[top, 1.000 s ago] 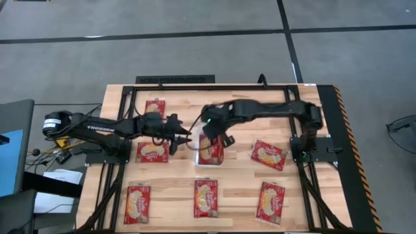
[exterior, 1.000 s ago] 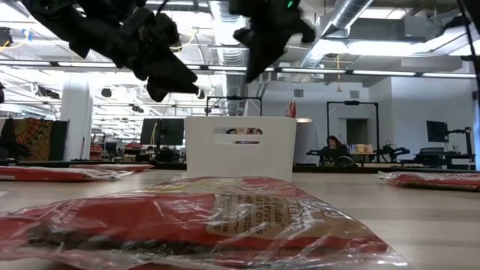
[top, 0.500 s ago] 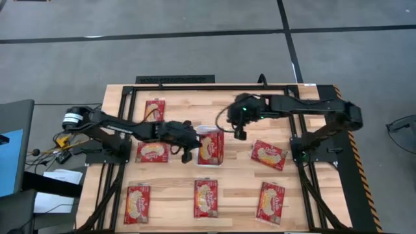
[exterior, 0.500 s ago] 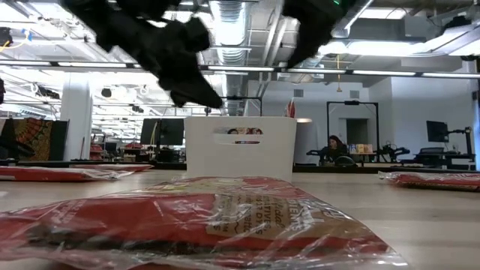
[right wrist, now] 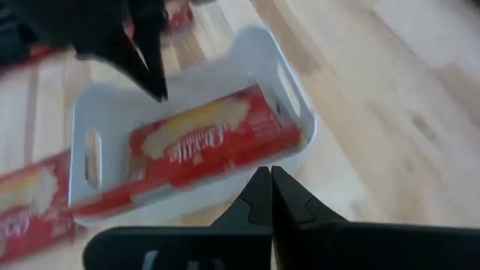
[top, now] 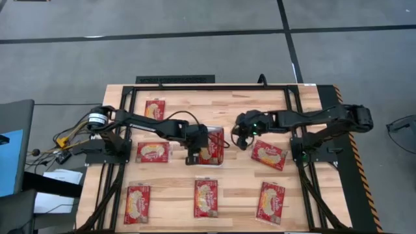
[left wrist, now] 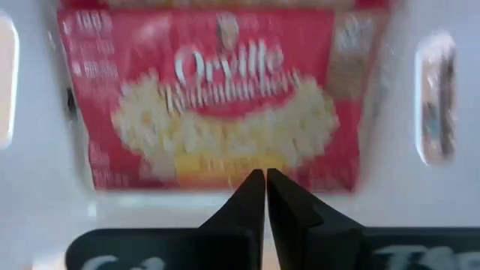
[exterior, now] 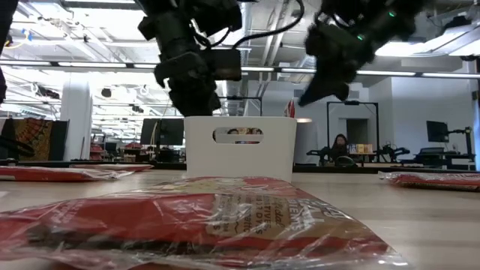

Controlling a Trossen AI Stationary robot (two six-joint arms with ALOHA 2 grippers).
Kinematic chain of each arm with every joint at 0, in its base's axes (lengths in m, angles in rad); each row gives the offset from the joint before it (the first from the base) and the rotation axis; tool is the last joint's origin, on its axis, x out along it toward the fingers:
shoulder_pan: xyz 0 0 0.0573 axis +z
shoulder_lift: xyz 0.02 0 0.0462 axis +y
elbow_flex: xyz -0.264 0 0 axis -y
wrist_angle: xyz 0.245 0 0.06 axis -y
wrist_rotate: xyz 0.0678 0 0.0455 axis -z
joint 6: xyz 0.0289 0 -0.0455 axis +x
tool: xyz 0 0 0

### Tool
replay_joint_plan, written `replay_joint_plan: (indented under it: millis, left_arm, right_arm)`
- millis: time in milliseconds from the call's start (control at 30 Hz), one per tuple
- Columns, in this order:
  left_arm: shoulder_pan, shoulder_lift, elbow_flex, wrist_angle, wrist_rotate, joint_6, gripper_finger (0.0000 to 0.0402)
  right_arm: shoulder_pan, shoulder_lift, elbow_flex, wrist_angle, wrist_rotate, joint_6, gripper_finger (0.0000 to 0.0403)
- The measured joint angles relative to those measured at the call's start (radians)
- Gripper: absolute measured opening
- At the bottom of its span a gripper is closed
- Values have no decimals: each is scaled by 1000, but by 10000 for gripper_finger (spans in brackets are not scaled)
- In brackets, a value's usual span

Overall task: Sort popcorn bags into baskets
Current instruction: Put the red popcorn bag into the white bin

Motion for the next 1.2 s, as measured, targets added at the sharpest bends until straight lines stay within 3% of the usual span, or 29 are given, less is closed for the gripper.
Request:
replay_joint_plan:
  millis: [300,833,1200]
  left_arm:
    - [37,75,-1,9,35,7,0]
    - [57,118,0,37,11,-2,0]
    - [61,20,-4,72,-102,-33,8]
  right_arm:
    - [34,74,-173,293,-3,133,5]
    - [99,426,-193,706,-29,200,10]
    - [98,416,-193,710,-31,177,10]
